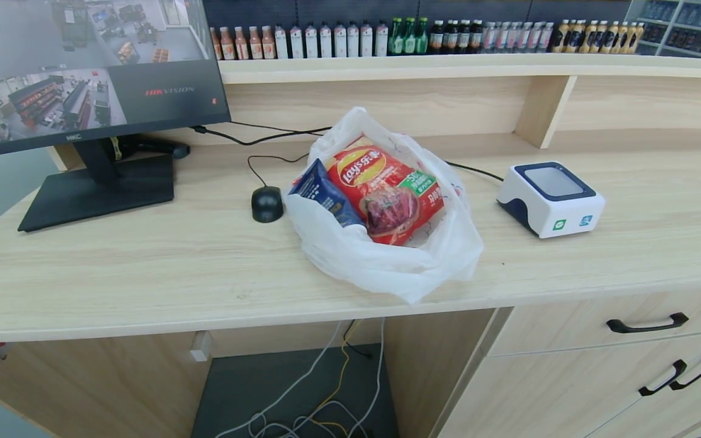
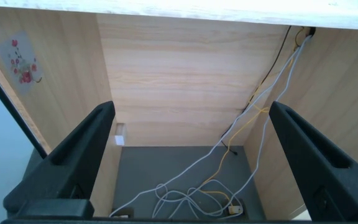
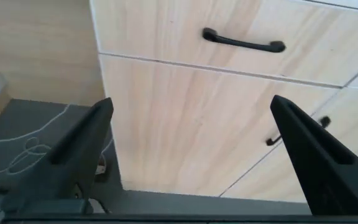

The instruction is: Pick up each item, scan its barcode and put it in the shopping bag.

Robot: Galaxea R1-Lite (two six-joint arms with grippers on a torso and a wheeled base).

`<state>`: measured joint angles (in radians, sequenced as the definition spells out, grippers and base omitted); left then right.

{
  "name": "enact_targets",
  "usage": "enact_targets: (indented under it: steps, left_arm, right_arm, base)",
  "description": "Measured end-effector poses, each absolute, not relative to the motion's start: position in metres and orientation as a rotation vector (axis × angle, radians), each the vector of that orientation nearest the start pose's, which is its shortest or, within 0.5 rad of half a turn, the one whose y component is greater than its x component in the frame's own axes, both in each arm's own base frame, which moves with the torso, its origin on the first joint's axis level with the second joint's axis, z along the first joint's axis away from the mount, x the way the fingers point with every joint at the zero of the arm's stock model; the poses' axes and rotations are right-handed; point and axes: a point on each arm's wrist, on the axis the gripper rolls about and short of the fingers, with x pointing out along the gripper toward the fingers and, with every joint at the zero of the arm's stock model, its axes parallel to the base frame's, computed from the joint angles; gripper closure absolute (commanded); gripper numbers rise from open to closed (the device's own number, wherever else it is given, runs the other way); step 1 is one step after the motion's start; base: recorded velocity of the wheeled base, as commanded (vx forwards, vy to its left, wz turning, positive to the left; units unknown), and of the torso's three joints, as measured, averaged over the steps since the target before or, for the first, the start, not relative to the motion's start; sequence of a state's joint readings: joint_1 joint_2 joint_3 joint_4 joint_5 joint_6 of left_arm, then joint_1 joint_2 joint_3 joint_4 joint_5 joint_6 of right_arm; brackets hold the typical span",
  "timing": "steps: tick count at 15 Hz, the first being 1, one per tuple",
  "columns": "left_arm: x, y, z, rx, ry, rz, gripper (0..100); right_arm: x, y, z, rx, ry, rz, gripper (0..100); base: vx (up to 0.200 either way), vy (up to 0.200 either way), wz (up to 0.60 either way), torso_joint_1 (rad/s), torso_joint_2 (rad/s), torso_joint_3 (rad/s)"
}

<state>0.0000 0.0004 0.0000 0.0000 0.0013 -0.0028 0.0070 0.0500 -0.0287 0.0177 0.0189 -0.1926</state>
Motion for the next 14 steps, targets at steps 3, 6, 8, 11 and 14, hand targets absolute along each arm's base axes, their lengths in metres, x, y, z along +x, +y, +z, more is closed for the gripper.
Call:
enact_targets:
  steps: [3, 6, 8, 11, 14]
  left_arm:
    - [-0.0228, 0.0000, 0.0755, -0.003, 0.000, 0.001, 0]
    - [-0.0228, 0.0000, 0.0755, -0.003, 0.000, 0.001, 0]
    - [-0.0228, 0.0000, 0.0755, -0.003, 0.000, 0.001, 0]
    - [-0.0228, 0.0000, 0.0755, -0.003, 0.000, 0.001, 0]
    - [-0.0228, 0.0000, 0.0754, -0.003, 0.001, 0.001, 0]
  right_arm:
    - [-0.0238, 0.0021, 0.0821, -0.189, -0.023, 0.094, 0]
    - [-0.0245, 0.0022, 0.0814, -0.188, -0.032, 0.095, 0]
    - [-0.0245, 0.0022, 0.0812, -0.188, -0.032, 0.095, 0]
    - [-0.0246, 0.0022, 0.0811, -0.188, -0.033, 0.095, 0]
    - [-0.0246, 0.0022, 0.0811, -0.190, -0.033, 0.095, 0]
  base:
    - [0.000, 0.000, 0.00, 0.000, 0.00, 0.000]
    - [0.000, 0.000, 0.00, 0.000, 0.00, 0.000]
    - [0.000, 0.000, 0.00, 0.000, 0.00, 0.000]
    - [-0.133, -0.133, 0.00, 0.003, 0.00, 0.002]
    - [-0.200, -0.200, 0.00, 0.007, 0.00, -0.001]
